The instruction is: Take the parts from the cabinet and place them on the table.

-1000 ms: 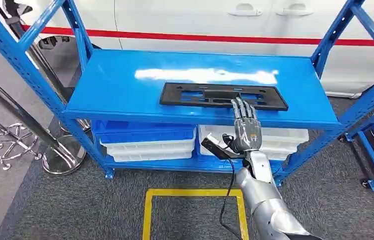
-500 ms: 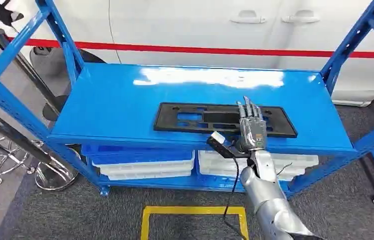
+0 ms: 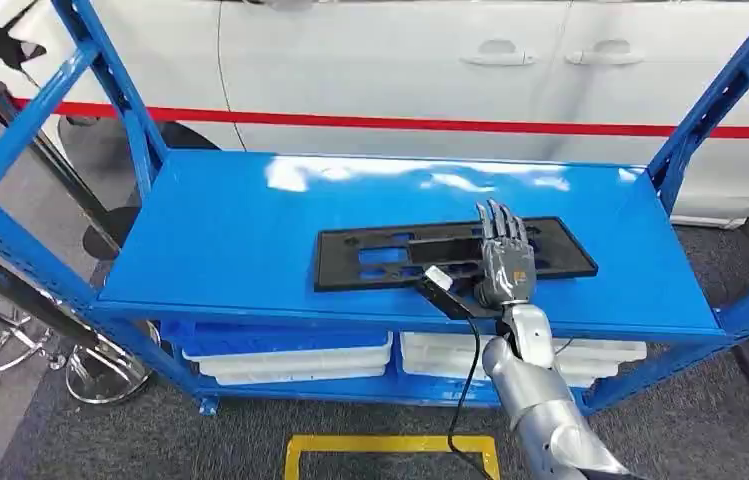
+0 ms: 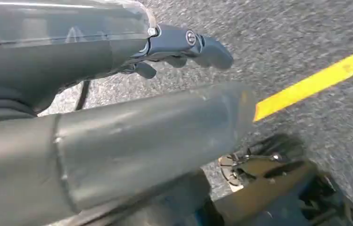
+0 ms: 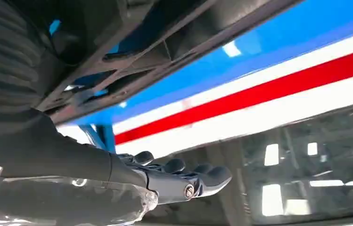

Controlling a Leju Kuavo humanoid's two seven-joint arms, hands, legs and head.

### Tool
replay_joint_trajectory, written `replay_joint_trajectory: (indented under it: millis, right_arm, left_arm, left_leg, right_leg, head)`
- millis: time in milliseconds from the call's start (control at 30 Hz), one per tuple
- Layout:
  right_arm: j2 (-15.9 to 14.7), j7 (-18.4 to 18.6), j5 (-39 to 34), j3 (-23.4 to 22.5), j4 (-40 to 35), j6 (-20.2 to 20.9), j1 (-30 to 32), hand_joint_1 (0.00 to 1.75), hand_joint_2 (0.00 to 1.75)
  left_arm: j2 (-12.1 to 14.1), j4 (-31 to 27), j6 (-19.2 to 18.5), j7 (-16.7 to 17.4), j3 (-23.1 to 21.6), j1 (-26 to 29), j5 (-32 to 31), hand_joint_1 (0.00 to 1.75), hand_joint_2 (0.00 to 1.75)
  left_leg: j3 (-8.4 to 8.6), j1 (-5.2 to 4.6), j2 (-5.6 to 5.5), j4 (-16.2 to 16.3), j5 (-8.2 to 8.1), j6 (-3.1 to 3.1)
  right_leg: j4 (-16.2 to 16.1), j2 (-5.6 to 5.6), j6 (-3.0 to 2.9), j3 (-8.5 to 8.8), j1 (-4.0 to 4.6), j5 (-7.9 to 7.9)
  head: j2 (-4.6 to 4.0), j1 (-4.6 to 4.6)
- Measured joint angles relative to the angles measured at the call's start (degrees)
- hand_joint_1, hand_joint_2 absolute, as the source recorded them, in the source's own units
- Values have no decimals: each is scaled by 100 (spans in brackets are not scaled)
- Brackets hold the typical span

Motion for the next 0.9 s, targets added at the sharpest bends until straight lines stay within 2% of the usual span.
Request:
replay_joint_trajectory:
  millis: [33,67,133,167,200,233,267,300,333,367,433,500,533,567,633,667,700,733,767,833,867,900]
  right_arm:
    - [-9,-13,-57,-4,15,0,-13,175,175]
    - [-9,-26,-94,-11,28,0,-34,175,175]
    - [-9,-50,-120,-35,57,0,-21,175,175]
    - [-9,-61,-127,-39,72,0,-9,175,175]
    - [-9,-70,-127,-39,90,0,-3,175,175]
    - [-9,-74,-127,-39,98,0,-2,175,175]
    - [-9,-81,-127,-39,98,0,-4,175,175]
    - [-11,-81,-127,-39,98,0,-13,175,175]
    - [-11,-87,-133,-42,101,0,-20,175,175]
    - [-11,-90,-135,-48,103,0,-37,175,175]
    - [-11,-118,-129,-48,98,0,-48,175,175]
    - [-11,-120,-135,-48,90,0,-93,175,175]
    - [-13,-127,-142,-48,83,0,-117,175,175]
    - [-11,-131,-157,-61,74,0,-152,175,175]
    - [-11,-184,-166,-85,70,0,-170,175,175]
    - [-11,-190,-175,-94,70,0,-165,175,175]
    - [-11,-194,-179,-101,70,0,-163,175,175]
    - [-11,-197,-183,-109,68,0,-165,175,175]
    - [-11,-197,-194,-120,61,0,-168,175,175]
    - [-11,-197,-214,-135,61,0,-170,175,175]
    - [-13,-199,-225,-140,59,0,-171,175,175]
    - [-13,-212,-238,-153,55,0,-172,175,175]
  left_arm:
    - [0,0,9,-2,7,-5,-4,0,0]
    - [0,0,11,-9,17,-16,-7,0,0]
    - [-11,-2,30,-9,39,-23,-13,0,0]
    - [-11,-2,35,-7,44,-20,-13,0,0]
    - [-11,-2,39,-4,48,-14,-15,0,0]
    - [-11,-2,42,-4,48,-7,-22,0,0]
    - [-13,-2,42,-2,48,-7,-31,0,0]
    - [-20,-2,46,-2,48,-10,-39,0,0]
    - [-20,-2,61,0,48,-11,-42,0,0]
    - [-22,-2,85,4,50,-28,-48,0,0]
    - [-24,-2,122,13,52,-29,-55,0,0]
    - [-24,-4,129,17,52,-36,-61,0,0]
    - [-24,-4,133,17,52,-31,-68,0,0]
    - [-24,-4,144,13,52,-37,-77,0,0]
    - [-24,-4,175,15,61,-44,-107,0,0]
    - [-24,-4,192,20,70,-42,-107,0,0]
    - [-24,-4,197,22,74,-37,-107,0,0]
    - [-24,-4,199,26,81,-34,-107,0,0]
    - [-24,-4,199,26,83,-38,-107,0,0]
    - [-24,-4,208,26,87,-48,-107,0,0]
    - [-24,-4,210,26,90,-60,-107,0,0]
    - [-24,-4,214,26,96,-74,-107,0,0]
  left_leg:
    - [22,-12,7,-33,11,19]
    - [25,-13,12,-33,6,52]
    - [32,-17,12,-29,-15,66]
    - [36,-16,11,-23,-27,62]
    - [51,-15,9,-20,-44,58]
    - [77,-13,3,-12,-70,43]
    - [110,-9,-4,3,-102,31]
    - [147,-4,-11,28,-144,7]
    - [153,-3,-13,48,-190,-31]
    - [130,-41,-23,93,-218,-75]
    - [143,-35,-23,66,-233,-132]
    - [185,-19,-23,57,-276,-205]
    - [161,7,-4,176,-366,-227]
    - [18,4,-1,489,-558,-239]
    - [-457,7,-2,1433,-959,-268]
    - [-679,7,-2,1832,-1073,-273]
    - [-804,7,-2,1991,-1029,-266]
    - [-761,6,-2,1825,-838,-252]
    - [-593,5,-2,1411,-552,-231]
    - [-124,-3,-1,370,-21,-159]
    - [-25,-38,-5,157,-91,-142]
    - [-20,-33,-11,135,-89,-132]
  right_leg:
    - [144,-22,31,-38,-8,-118]
    - [494,-25,52,-201,-32,-338]
    - [1413,-28,94,-660,-63,-738]
    - [1736,-31,113,-840,-78,-806]
    - [1771,-43,125,-887,-102,-732]
    - [1530,-58,136,-795,-125,-517]
    - [1102,-65,139,-583,-142,-242]
    - [531,-73,140,-311,-155,53]
    - [145,-79,132,-145,-160,113]
    - [60,-77,121,-92,-105,43]
    - [86,-65,62,-96,-87,15]
    - [49,-67,-19,-46,-106,3]
    - [18,-75,-61,-7,-123,0]
    - [10,-83,-100,13,-127,-9]
    - [12,-88,-123,28,-113,-22]
    - [14,-89,-134,30,-101,-29]
    - [16,-88,-140,37,-93,-33]
    - [16,-83,-137,53,-87,-40]
    - [18,-77,-130,74,-84,-49]
    - [22,-72,-100,116,-81,-74]
    - [47,-66,-72,108,-32,-90]
    - [39,-55,-44,88,-42,-78]
  head:
    - [0,9]
    - [0,4]
    - [-2,7]
    - [0,4]
    - [0,7]
    - [0,6]
    - [0,4]
    - [-2,7]
    - [0,7]
    - [-2,7]
    - [0,2]
    - [0,0]
    - [0,4]
    - [-2,-4]
    - [0,-2]
    - [0,-2]
    - [-2,-2]
    - [-2,-2]
    - [0,-2]
    - [0,-2]
    - [0,-2]
    - [-2,0]
